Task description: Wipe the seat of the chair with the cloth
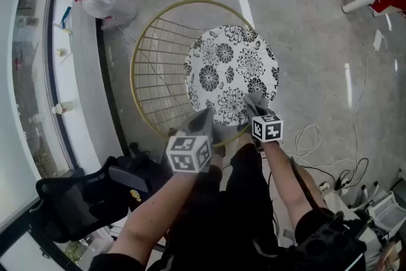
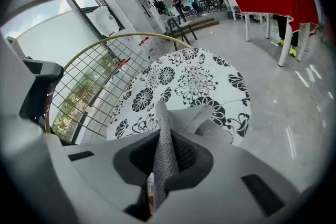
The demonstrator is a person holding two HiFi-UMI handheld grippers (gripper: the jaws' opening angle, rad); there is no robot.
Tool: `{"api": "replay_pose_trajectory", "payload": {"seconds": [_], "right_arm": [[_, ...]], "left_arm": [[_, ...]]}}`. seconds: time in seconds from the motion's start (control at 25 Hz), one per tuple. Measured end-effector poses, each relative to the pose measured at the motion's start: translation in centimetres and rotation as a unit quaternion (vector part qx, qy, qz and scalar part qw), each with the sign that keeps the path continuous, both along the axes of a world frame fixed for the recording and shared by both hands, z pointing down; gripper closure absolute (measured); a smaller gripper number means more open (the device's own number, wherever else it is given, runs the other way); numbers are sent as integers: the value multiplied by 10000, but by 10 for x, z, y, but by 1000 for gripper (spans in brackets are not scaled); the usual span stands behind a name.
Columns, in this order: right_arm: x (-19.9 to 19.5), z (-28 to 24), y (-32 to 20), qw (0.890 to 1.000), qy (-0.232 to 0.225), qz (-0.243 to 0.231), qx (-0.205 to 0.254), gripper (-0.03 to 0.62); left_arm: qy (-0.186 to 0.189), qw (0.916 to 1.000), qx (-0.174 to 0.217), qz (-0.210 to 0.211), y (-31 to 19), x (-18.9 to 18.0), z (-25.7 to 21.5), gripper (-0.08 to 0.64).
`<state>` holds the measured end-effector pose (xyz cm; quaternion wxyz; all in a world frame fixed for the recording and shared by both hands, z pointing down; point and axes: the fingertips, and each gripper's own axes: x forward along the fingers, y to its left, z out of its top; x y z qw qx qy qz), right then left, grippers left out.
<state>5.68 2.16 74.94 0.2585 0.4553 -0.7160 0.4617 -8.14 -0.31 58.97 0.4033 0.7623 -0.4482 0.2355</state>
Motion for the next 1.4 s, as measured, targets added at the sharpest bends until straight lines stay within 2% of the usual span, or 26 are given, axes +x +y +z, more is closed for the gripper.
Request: {"api": "replay_pose_trajectory", "payload": {"seconds": [0.44,0.76,0.88,1.12,1.28,1.4], "right_arm": [[-96,-13,2,9978,-284,-595,-35,568],[-151,-30,5,9930,-786,-881,-81,568],[-171,-41,15,9886,-1208,-867,-251,568],[-181,-95,9,9835,-1622,-803,-48,568],[-166,-145,-10,9829,-1578,-787,526,568],[-153,-186,-7,9812,-1525,-803,875,568]], "left_arm": [[115,9996,208,-181,10,-36,-23,554],[162,9986,443,-221,19,-53,-40,554],[123,9985,501,-208,29,-62,-53,554],[250,9955,826,-386,24,-74,-91,554],[497,9895,1279,-449,1,-72,-124,554],[682,9840,1606,-347,-3,-67,-160,554]]}}
